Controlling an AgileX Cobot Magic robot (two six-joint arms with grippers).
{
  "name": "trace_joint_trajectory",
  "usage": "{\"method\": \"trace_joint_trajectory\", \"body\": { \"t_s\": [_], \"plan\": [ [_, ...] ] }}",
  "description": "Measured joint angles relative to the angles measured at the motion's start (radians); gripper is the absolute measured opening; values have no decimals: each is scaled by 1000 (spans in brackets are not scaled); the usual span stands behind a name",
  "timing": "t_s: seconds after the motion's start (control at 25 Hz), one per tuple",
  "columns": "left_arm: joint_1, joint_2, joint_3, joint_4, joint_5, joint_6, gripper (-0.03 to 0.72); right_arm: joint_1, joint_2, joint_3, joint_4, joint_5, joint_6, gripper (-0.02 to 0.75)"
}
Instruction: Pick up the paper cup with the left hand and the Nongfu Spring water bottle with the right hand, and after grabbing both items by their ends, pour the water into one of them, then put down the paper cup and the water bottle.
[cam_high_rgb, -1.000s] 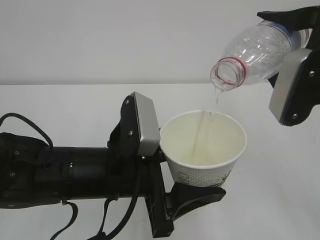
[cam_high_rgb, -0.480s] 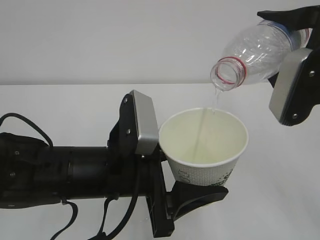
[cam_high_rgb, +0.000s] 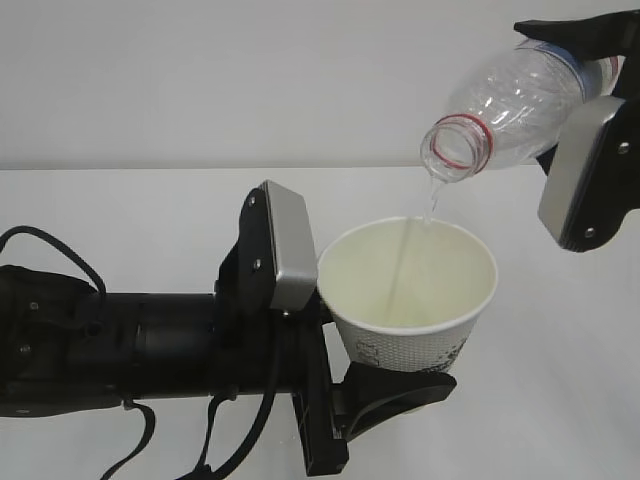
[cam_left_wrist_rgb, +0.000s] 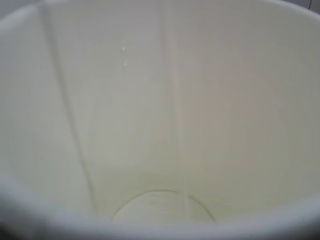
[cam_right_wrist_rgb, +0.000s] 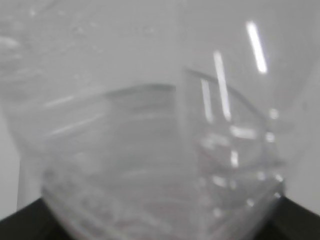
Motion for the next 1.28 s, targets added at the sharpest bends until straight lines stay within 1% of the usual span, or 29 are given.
{"method": "trace_joint_trajectory", "body": {
  "t_s": [0.56, 0.8, 1.28],
  "plan": [
    [0, 0, 0, 8, 12, 0, 532, 0, 0, 0, 0, 0, -8, 504],
    [0, 0, 0, 38, 16, 0, 529, 0, 0, 0, 0, 0, -8, 504],
    [0, 0, 0, 41, 20, 0, 528, 0, 0, 0, 0, 0, -11, 504]
  ]
}}
